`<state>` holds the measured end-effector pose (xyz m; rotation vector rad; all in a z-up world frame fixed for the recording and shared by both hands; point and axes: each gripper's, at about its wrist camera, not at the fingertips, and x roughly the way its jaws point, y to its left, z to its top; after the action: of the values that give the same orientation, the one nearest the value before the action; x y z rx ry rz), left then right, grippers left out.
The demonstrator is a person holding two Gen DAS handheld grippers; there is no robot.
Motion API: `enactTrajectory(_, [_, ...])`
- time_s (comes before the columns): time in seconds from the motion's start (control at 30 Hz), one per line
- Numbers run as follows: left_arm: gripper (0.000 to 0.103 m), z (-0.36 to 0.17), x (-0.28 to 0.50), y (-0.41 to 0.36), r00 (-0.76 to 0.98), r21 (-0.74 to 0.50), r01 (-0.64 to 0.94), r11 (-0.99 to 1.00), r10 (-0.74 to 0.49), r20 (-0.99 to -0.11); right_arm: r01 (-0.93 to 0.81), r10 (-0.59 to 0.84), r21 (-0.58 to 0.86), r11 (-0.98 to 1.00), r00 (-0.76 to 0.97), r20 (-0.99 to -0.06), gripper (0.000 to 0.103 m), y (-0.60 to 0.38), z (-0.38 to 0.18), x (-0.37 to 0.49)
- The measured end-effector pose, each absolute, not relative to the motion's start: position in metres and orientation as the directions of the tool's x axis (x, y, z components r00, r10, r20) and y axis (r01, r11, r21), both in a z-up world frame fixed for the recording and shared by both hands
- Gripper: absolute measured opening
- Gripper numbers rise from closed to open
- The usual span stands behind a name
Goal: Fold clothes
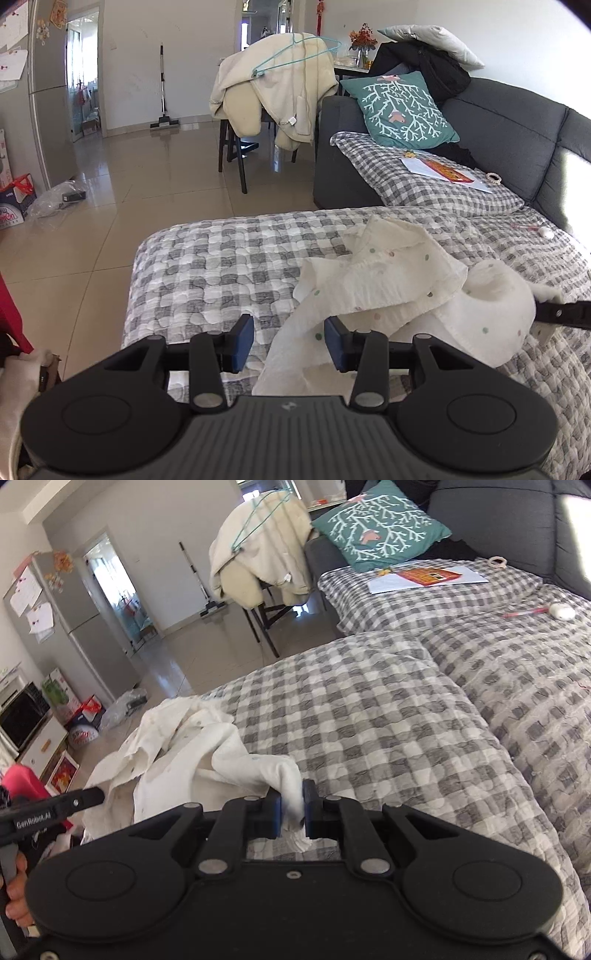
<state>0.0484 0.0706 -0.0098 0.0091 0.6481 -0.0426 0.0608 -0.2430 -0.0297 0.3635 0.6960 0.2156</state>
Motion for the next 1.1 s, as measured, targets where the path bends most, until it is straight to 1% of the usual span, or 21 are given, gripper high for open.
enactTrajectory(0.1, [0.042, -0.007, 0.042, 0.065, 0.814, 0.035, 0.063, 0.997, -0.031, -0.58, -0.02, 0.284, 0.414, 0.91, 0.758, -0.587, 0.011, -0.256, -0.03, 0.062])
enactTrajectory(0.2, [0.044, -0.006, 0.037, 0.058, 0.818, 0.035, 0.098, 0.995, -0.061, -0.572, -0.007, 0.281, 0.414, 0.91, 0.744, -0.606, 0.011, -0.26, -0.031, 0.064])
enactTrajectory(0.43, [0.052, -0.012, 0.027, 0.039, 0.83, 0.096, 0.147, 0.985, -0.07, -0.553, -0.017, 0.261, 0.358, 0.933, 0.717, -0.646, 0.012, -0.248, -0.037, 0.063])
enactTrajectory(0.67, [0.053, -0.015, 0.027, 0.025, 0.829, 0.13, 0.173, 0.976, -0.073, -0.554, -0.023, 0.257, 0.34, 0.94, 0.702, -0.664, 0.012, -0.245, -0.041, 0.062])
enactTrajectory(0.9, [0.053, -0.02, 0.028, 0.017, 0.826, 0.195, 0.152, 0.969, -0.016, -0.564, -0.018, 0.243, 0.318, 0.948, 0.688, -0.684, 0.012, -0.242, -0.045, 0.06])
enactTrajectory(1.1, [0.053, -0.02, 0.026, 0.014, 0.824, 0.207, 0.164, 0.964, -0.019, -0.566, -0.031, 0.244, 0.312, 0.95, 0.698, -0.673, 0.012, -0.239, -0.043, 0.058])
